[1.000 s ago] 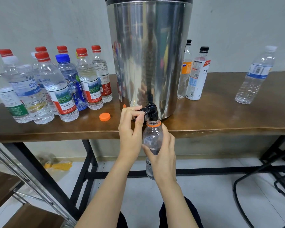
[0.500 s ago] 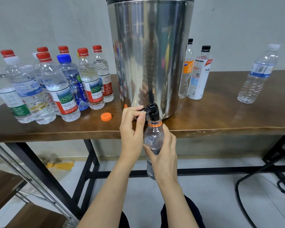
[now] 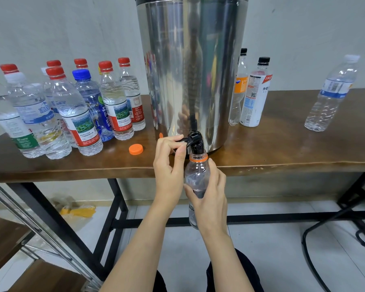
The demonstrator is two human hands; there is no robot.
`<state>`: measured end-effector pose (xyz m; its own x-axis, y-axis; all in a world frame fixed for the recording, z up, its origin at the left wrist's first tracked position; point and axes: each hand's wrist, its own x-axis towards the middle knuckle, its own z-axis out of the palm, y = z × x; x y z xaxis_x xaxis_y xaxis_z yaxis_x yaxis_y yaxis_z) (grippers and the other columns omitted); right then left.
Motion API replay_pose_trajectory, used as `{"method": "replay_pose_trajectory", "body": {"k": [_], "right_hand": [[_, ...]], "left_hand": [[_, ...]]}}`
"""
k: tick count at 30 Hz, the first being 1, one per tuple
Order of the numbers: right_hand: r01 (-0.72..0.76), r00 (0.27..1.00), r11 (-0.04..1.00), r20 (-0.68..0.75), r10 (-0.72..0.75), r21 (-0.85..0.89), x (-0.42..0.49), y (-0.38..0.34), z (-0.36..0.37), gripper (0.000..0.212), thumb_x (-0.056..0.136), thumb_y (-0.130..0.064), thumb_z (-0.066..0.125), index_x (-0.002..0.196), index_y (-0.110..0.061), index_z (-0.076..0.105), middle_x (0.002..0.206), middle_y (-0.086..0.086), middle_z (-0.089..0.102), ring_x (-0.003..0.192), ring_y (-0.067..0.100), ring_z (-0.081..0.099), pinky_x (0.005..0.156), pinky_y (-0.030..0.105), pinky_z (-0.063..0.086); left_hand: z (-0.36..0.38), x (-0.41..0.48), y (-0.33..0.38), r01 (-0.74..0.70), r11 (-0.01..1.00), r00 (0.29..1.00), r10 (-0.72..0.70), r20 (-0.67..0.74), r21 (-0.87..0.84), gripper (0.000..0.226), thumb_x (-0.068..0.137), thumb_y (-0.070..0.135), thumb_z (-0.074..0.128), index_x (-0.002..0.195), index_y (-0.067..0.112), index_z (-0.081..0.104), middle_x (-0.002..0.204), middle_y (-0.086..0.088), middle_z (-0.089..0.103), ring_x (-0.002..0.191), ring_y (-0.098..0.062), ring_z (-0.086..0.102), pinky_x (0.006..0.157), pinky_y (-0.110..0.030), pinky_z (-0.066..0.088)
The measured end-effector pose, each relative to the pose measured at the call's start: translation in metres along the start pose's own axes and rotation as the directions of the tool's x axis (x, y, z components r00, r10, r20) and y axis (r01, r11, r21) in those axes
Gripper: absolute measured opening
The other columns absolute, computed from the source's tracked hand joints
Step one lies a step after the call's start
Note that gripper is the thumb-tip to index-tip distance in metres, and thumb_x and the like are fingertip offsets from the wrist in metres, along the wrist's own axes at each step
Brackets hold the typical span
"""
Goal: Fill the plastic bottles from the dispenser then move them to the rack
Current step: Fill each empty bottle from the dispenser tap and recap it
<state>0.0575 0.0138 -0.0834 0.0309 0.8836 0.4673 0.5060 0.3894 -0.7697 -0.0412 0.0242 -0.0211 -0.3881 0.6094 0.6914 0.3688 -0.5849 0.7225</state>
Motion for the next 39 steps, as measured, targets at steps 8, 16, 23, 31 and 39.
{"method": "replay_pose_trajectory", "body": {"k": [8, 16, 23, 31, 39], "right_hand": [[-0.001, 1.0, 1.0, -0.005, 0.001, 0.004, -0.0005, -0.0001, 0.0005, 0.087, 0.083, -0.03, 0.078, 0.151, -0.027, 0.024, 0.137, -0.004, 0.037, 0.116, 0.012, 0.051, 0.078, 0.021, 0.047], [-0.002, 1.0, 1.0, -0.003, 0.003, 0.01, -0.0006, 0.0005, 0.0009, 0.088, 0.082, -0.03, 0.078, 0.151, -0.028, 0.023, 0.136, -0.005, 0.037, 0.114, 0.011, 0.051, 0.076, 0.018, 0.044], [0.01, 1.0, 1.0, -0.015, -0.01, 0.005, -0.0008, 0.0001, 0.0016, 0.088, 0.082, -0.031, 0.078, 0.151, -0.027, 0.024, 0.134, -0.005, 0.038, 0.111, 0.009, 0.051, 0.074, 0.018, 0.044], [0.003, 1.0, 1.0, -0.013, -0.003, 0.024, -0.001, 0.0012, 0.0022, 0.088, 0.082, -0.03, 0.079, 0.151, -0.028, 0.025, 0.134, -0.006, 0.038, 0.115, 0.01, 0.051, 0.076, 0.018, 0.044], [0.007, 1.0, 1.0, -0.014, -0.007, 0.027, -0.0008, 0.0005, 0.0016, 0.088, 0.082, -0.03, 0.079, 0.151, -0.029, 0.024, 0.134, -0.006, 0.038, 0.115, 0.008, 0.05, 0.076, 0.016, 0.043]], "left_hand": [[-0.0005, -0.0006, 0.0013, 0.013, 1.0, 1.0, -0.013, 0.008, -0.004, 0.011, 0.098, 0.008, 0.053, 0.092, 0.01, 0.062, 0.11, -0.005, 0.061, 0.11, -0.016, 0.058, 0.098, -0.023, 0.043], [-0.0007, -0.0008, 0.0004, 0.008, 1.0, 1.0, -0.008, 0.008, -0.003, 0.011, 0.098, 0.009, 0.053, 0.092, 0.008, 0.062, 0.11, -0.005, 0.061, 0.11, -0.019, 0.058, 0.098, -0.025, 0.043], [-0.0005, -0.0008, 0.0021, 0.02, 1.0, 1.0, -0.02, 0.0, -0.003, 0.011, 0.098, 0.008, 0.053, 0.092, 0.008, 0.062, 0.109, -0.005, 0.062, 0.11, -0.013, 0.058, 0.097, -0.021, 0.042], [-0.0015, -0.0006, 0.0025, 0.015, 1.0, 1.0, -0.015, 0.006, 0.007, 0.01, 0.098, 0.006, 0.054, 0.092, 0.009, 0.062, 0.11, -0.004, 0.062, 0.11, -0.009, 0.058, 0.097, -0.019, 0.041], [-0.0021, -0.0009, 0.0033, 0.019, 1.0, 1.0, -0.019, 0.01, 0.003, 0.01, 0.098, 0.007, 0.054, 0.092, 0.01, 0.062, 0.11, -0.004, 0.062, 0.11, -0.012, 0.058, 0.097, -0.021, 0.042]]}}
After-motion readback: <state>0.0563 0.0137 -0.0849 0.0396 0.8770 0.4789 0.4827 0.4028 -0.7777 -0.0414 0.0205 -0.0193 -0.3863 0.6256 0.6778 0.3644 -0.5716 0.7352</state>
